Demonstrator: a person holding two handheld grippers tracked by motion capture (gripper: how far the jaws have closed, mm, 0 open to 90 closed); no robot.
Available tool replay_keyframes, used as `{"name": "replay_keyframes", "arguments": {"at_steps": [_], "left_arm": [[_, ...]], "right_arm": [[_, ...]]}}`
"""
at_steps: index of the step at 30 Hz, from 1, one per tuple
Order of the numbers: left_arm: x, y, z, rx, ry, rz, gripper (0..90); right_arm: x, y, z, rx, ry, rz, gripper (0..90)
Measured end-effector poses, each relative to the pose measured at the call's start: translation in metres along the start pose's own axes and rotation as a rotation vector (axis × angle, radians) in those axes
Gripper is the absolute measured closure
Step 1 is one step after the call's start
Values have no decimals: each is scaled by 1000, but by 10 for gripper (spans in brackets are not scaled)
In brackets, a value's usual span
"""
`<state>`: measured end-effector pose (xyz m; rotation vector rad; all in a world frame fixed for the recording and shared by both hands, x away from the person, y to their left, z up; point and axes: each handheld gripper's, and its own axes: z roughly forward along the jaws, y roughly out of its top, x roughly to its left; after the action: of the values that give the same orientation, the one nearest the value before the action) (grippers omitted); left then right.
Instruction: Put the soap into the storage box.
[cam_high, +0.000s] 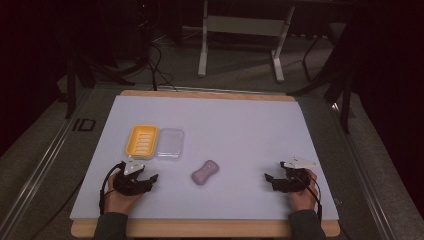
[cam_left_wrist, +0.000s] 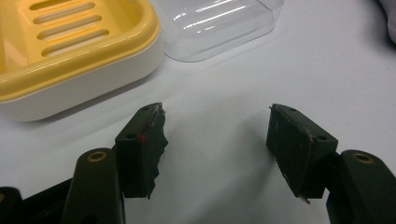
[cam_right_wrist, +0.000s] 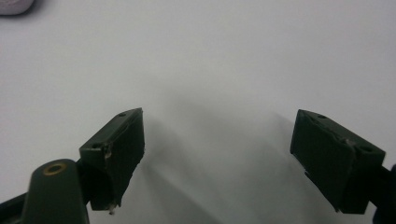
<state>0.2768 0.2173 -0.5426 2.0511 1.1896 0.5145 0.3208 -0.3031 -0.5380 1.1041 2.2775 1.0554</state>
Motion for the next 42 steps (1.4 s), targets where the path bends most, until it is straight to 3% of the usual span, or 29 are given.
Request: {"name": "replay_keyframes", "arguments": {"at_steps": [3, 12, 18, 27, 42], "left_arm": [[-1, 0, 0, 2, 5, 3, 374], [-4, 12, -10, 30, -4, 26, 389], [-3, 29, -23, 28, -1, 41, 380], [-9, 50, -28, 34, -8, 61, 372], [-26, 75, -18, 131, -19, 126, 375]], "right_arm": [[1, 0, 0, -7, 18, -20, 148], [7, 0, 0, -2, -10, -68, 156], [6, -1, 0, -9, 3, -67, 158], [6, -1, -2, -23, -2, -58, 158], [5, -3, -5, -55, -2, -52, 158]]}}
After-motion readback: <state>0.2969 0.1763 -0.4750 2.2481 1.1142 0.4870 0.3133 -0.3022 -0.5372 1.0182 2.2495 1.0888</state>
